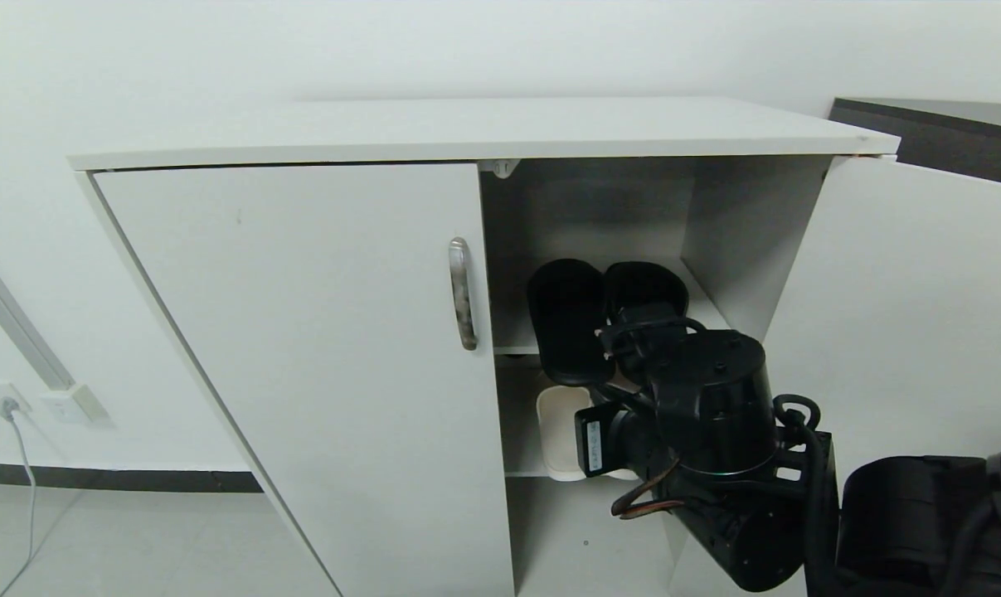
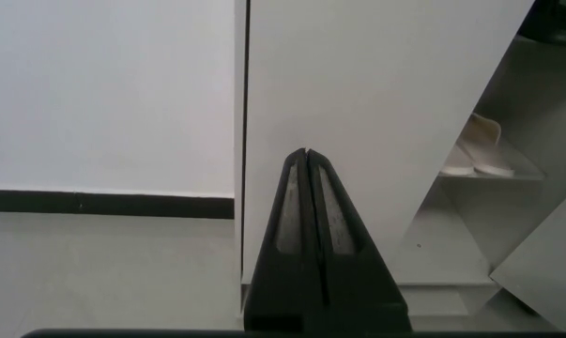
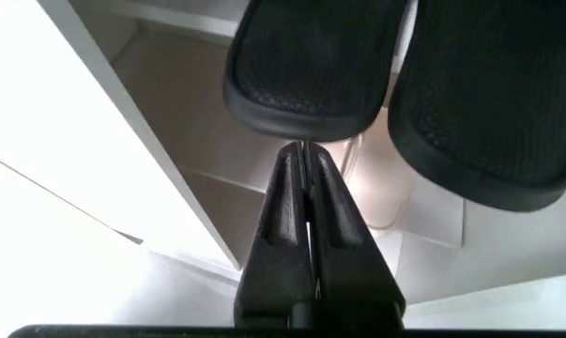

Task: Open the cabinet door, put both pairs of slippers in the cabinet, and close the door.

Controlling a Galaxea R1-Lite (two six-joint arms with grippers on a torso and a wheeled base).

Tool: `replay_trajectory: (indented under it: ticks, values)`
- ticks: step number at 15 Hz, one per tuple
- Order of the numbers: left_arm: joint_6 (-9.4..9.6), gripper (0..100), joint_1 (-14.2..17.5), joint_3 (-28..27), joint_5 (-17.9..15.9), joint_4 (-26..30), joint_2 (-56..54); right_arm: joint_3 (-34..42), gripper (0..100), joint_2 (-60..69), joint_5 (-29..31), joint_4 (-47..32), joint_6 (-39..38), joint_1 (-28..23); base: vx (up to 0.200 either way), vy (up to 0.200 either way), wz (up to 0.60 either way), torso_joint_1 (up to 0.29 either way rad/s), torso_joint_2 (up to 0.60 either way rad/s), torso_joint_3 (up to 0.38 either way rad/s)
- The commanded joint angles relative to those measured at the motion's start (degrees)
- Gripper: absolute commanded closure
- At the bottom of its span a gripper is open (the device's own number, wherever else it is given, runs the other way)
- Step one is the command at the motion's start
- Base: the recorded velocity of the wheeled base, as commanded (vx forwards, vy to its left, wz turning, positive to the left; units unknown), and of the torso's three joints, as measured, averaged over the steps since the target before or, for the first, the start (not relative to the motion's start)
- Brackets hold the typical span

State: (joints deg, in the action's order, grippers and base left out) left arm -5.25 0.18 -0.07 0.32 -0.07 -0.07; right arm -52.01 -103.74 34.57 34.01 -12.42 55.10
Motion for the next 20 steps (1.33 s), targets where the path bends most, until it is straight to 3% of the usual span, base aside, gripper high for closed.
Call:
replay_trajectory:
  ticks: [1, 20]
  values:
    - [-0.02, 100, -0.01, -0.01, 0.03, -0.01, 0.07, 0.41, 100, -0.32, 0.06, 0.00, 0.12, 0.18, 0.000, 0.000, 0.00, 0.000, 0.00, 0.000]
    - [-0.11, 100, -0.01, -0.01, 0.03, -0.01, 0.07, 2.79, 100, 0.12, 0.14, 1.50, 0.73, -0.26, -0.189, 0.000, 0.00, 0.003, 0.00, 0.002]
